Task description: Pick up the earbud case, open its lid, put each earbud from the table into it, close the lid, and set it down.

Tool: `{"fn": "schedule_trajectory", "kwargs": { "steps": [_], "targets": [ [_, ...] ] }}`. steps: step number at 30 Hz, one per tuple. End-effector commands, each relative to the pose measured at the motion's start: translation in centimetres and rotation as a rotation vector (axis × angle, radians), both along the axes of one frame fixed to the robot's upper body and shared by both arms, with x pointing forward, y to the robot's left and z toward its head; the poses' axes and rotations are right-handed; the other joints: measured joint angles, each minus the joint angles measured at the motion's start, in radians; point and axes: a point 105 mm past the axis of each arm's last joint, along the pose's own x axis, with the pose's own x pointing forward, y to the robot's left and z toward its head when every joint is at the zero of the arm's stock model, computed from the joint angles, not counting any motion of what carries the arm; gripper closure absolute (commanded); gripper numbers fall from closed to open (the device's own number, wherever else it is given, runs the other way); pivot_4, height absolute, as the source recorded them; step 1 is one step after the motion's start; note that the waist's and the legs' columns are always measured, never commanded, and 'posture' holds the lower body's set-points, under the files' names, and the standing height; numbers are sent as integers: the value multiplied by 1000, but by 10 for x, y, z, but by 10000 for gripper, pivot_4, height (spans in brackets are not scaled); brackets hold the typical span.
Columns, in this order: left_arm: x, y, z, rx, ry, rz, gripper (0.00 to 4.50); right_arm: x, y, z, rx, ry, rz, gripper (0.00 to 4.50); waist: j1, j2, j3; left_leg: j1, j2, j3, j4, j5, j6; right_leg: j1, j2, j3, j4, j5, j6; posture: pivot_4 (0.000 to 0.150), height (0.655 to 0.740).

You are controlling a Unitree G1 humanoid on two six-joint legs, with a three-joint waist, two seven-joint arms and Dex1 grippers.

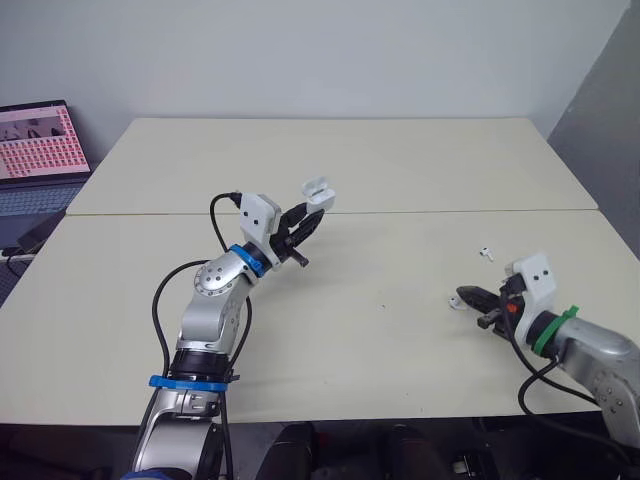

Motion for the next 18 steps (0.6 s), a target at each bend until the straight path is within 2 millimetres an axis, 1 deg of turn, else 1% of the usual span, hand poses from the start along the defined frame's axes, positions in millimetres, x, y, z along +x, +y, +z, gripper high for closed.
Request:
{"fn": "schedule_trajectory", "kwargs": {
  "steps": [1,3,4,6,11,14,18],
  "targets": [
    [-3,0,12,11,-56,-5,37135,4,-5,13,-125,-28,31,42723,0,0,0,0,0,0,0,0,0,0,0,0,0,0,0,1500,7400],
    [-5,-3,10,23,-60,-17,37135,8,-11,8,-249,19,59,38572,0,0,0,0,0,1,0,0,0,0,0,1,0,0,0,1500,7400],
    [-6,-4,9,29,-63,-23,37135,8,-12,5,-290,43,79,35286,0,0,0,0,0,1,0,0,0,0,0,0,0,0,0,1500,7400],
    [-7,-6,8,37,-68,-27,37135,7,-8,3,-320,79,115,28683,0,0,0,0,0,1,1,0,0,0,0,0,0,0,0,1500,7400],
    [-9,-6,6,27,-65,-17,37135,0,11,-4,-378,128,269,11023,-1,0,0,-1,0,1,1,0,0,0,0,0,0,0,0,1500,7400],
    [-10,-6,4,24,-61,-15,37135,2,11,-6,-432,149,324,542,-1,0,0,0,0,1,1,0,0,0,0,0,0,0,0,1500,7400],
    [-10,-8,4,18,-63,-13,37135,14,3,-1,-538,162,373,209,0,0,0,-1,0,0,1,0,0,0,-1,0,-1,0,0,1500,7400]
  ]
}}
